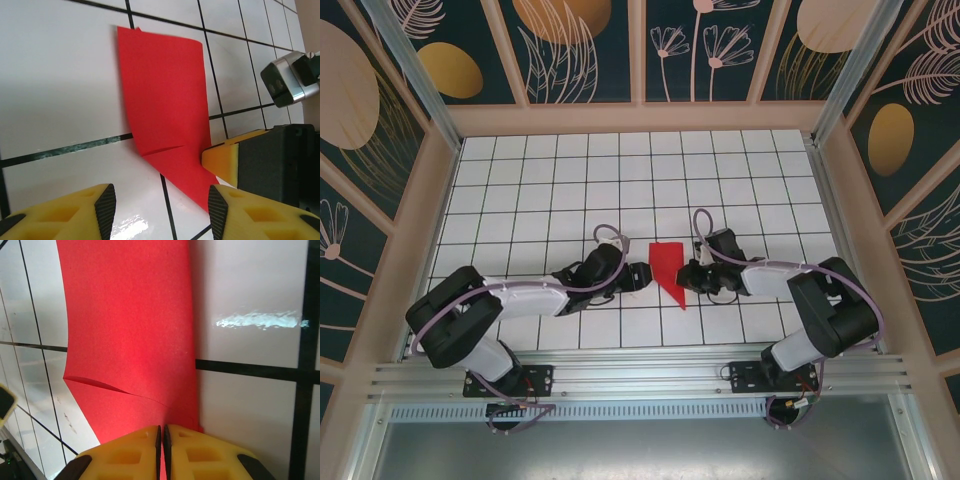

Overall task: Fold a paper plane with a square sheet of paper (pick it up from the middle)
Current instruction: Fold the wing for the fifth time at the center of the table.

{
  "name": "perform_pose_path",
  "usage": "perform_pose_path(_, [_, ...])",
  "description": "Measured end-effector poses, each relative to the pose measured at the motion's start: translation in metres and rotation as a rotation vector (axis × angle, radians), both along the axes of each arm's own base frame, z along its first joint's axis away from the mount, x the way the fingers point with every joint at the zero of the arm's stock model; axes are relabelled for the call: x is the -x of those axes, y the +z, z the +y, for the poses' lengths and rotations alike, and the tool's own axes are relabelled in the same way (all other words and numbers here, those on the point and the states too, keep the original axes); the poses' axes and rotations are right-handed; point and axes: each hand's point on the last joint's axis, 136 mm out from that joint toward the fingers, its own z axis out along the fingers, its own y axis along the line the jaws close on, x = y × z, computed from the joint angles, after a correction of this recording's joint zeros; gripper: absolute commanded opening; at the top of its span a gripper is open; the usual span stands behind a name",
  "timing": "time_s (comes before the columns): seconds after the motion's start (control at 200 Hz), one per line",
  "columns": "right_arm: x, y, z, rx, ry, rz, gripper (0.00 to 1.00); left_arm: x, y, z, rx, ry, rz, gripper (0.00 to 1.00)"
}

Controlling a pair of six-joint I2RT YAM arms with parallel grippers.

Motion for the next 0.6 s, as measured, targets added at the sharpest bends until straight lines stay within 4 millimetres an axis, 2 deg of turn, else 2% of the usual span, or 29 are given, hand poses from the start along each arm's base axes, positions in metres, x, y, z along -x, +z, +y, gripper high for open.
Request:
perform_pose_path(0.28, [0.000,0.001,-0.001,-0.042,0.002,-0.028,0.16,0.000,-0.012,-0.011,0.023,0.012,0.087,0.56])
perform_pose_path(0.6, [0.000,0.001,-0.001,-0.061,0.008,-0.020,0.16,-0.004,-0.026,-0.022,0.026,0.028,0.149,0.54])
